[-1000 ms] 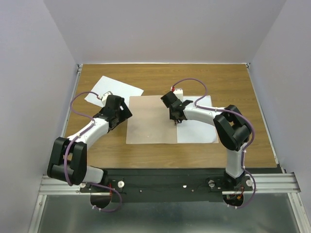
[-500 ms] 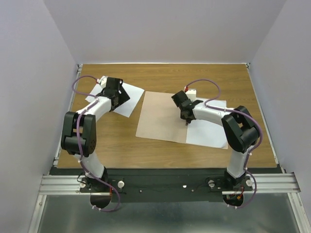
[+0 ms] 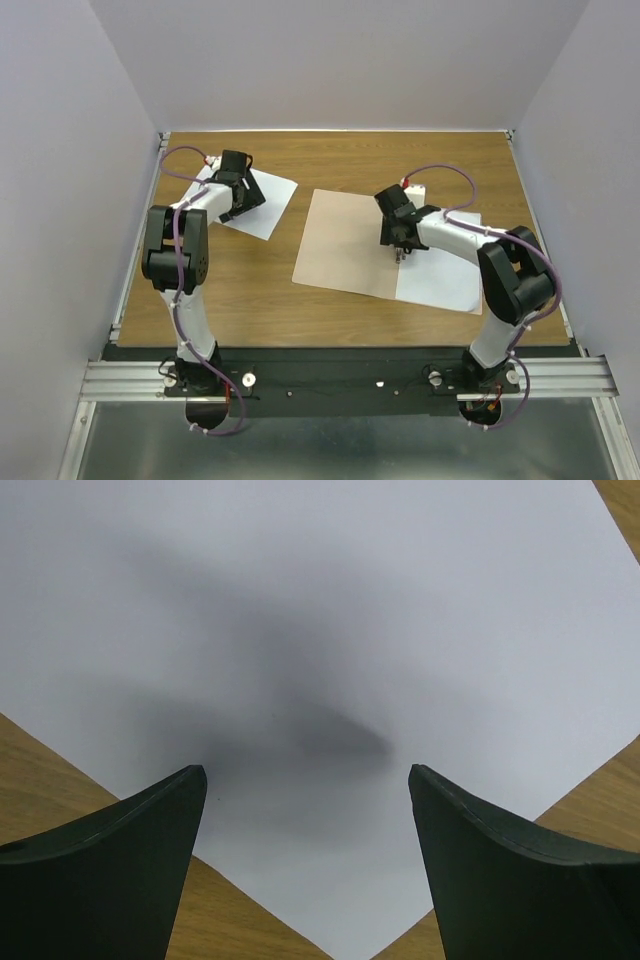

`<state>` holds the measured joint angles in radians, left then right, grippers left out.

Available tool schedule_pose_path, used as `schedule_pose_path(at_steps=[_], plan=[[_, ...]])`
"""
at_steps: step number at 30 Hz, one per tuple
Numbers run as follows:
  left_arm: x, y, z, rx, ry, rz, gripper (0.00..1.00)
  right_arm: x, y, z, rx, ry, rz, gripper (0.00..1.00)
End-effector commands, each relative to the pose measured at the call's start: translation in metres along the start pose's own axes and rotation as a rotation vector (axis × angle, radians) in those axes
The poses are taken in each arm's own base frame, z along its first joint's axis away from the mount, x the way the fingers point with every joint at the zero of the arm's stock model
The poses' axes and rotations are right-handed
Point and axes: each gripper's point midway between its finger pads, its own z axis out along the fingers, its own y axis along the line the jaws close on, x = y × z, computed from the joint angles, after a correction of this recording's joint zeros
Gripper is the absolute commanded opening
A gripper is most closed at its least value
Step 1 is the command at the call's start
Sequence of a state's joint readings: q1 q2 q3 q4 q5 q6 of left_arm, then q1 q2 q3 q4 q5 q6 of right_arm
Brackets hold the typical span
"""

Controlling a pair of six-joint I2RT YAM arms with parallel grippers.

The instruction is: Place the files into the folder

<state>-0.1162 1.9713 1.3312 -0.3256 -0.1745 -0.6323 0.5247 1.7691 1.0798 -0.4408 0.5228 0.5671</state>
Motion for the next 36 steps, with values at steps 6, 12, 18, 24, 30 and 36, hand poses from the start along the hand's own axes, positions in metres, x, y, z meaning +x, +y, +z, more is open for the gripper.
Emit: schedule_pose_path(at_steps=[6, 12, 18, 24, 30, 36], plan=[[0.09, 0.009, -0.018, 0.075, 0.169, 0.101, 0.92, -0.098, 0.083, -0.062, -0.413, -0.142, 0.033, 0.88], [0.136, 0.02, -0.041, 0.097, 0.214, 0.15, 0.92, -0.113, 0.171, -0.076, -0.814, -0.14, -0.145, 0.88], [0.171, 0.031, -0.061, 0.084, 0.23, 0.156, 0.92, -0.119, 0.245, -0.039, -1.004, -0.132, -0.287, 0.88], [0.179, 0.032, -0.07, 0.114, 0.243, 0.153, 0.92, -0.132, 0.301, -0.021, -1.105, -0.209, -0.383, 0.88], [0.177, 0.031, -0.07, 0.114, 0.241, 0.152, 0.92, -0.117, 0.325, 0.014, -1.085, -0.194, -0.423, 0.89], [0.17, 0.03, -0.072, 0.104, 0.223, 0.144, 0.92, -0.066, 0.321, 0.023, -1.095, -0.074, -0.505, 0.86]])
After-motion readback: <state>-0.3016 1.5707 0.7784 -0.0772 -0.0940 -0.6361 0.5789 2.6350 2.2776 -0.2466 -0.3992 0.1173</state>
